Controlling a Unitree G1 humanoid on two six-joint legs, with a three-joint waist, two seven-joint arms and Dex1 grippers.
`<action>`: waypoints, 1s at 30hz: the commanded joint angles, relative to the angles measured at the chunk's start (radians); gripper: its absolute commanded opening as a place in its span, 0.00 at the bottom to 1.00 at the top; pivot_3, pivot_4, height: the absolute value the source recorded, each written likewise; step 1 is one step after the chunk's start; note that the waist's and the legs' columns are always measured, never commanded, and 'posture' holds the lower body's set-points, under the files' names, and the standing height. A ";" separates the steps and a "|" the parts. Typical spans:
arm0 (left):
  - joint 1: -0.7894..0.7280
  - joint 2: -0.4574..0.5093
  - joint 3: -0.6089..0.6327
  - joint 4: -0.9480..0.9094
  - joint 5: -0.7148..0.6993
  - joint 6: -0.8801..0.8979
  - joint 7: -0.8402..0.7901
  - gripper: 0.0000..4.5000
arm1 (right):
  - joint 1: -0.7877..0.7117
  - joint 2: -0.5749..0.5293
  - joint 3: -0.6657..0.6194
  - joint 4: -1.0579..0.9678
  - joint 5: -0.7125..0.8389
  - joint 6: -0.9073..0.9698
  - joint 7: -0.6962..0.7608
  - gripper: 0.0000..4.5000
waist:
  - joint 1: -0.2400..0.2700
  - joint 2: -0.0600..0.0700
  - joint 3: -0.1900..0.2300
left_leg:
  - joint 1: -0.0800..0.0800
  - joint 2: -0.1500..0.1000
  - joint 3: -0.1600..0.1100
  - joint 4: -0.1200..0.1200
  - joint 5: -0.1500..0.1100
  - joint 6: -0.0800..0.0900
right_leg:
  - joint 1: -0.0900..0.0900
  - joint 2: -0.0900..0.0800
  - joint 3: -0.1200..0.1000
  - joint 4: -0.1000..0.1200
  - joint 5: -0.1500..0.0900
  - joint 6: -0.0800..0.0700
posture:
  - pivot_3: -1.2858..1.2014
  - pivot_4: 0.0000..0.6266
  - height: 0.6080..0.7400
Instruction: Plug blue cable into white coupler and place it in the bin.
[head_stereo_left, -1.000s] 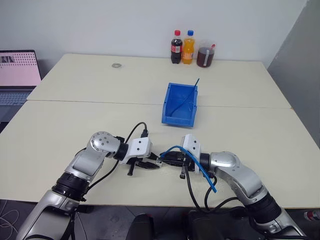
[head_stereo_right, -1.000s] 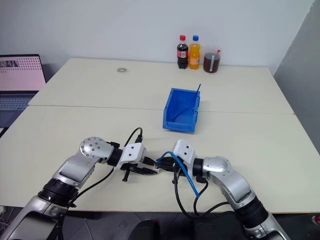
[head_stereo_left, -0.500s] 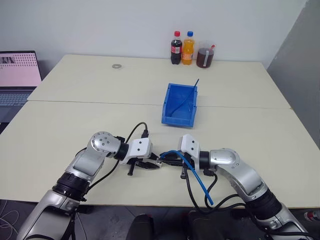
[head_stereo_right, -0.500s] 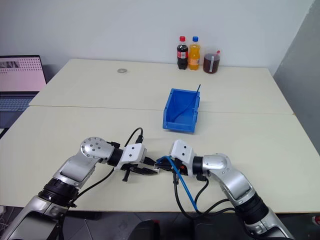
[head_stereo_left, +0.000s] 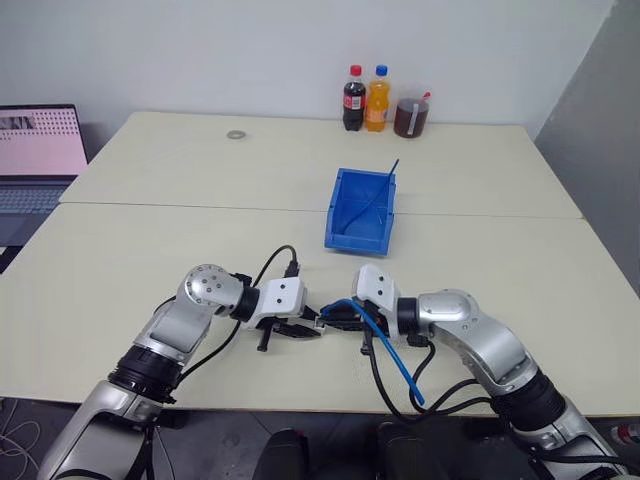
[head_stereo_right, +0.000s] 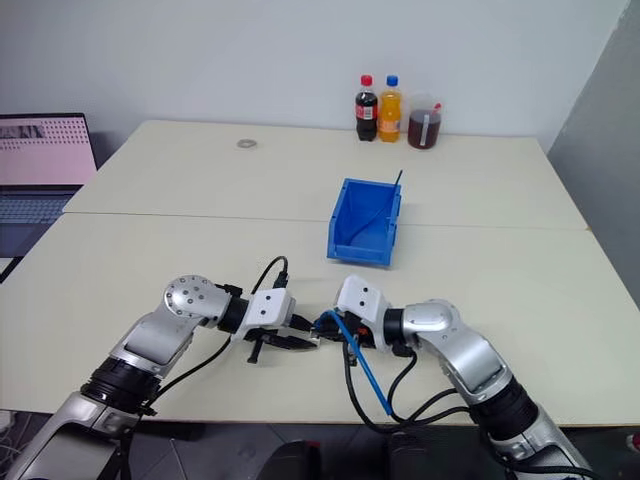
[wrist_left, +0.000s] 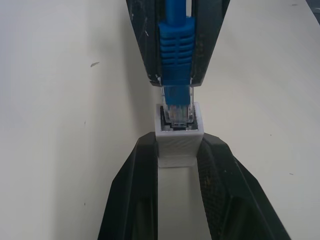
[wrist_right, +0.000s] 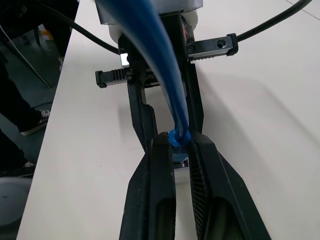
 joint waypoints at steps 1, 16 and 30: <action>0.013 -0.020 -0.037 0.028 0.050 0.017 0.032 0.17 | -0.017 -0.001 0.049 -0.027 -0.013 0.038 0.021 0.02 | 0.000 0.001 -0.001 | 0.000 0.000 0.000 0.001 0.000 0.000 | 0.000 0.000 0.000 0.000 0.000 0.000 | 0.52 0.24 1.00; 0.034 -0.036 -0.033 0.012 0.051 0.031 0.048 0.17 | -0.025 0.002 0.118 -0.005 -0.067 0.067 0.047 0.02 | 0.000 0.007 -0.014 | 0.000 0.000 0.001 0.007 -0.001 0.002 | 0.001 0.000 0.000 0.001 0.001 0.002 | 0.52 0.24 1.00; 0.052 -0.031 -0.023 -0.011 0.040 0.039 0.047 0.17 | -0.003 0.045 0.052 0.056 -0.088 0.021 -0.035 0.02 | -0.001 0.006 -0.015 | 0.000 0.000 0.001 0.007 -0.002 0.003 | 0.002 0.000 0.001 0.000 0.001 0.002 | 0.52 0.24 1.00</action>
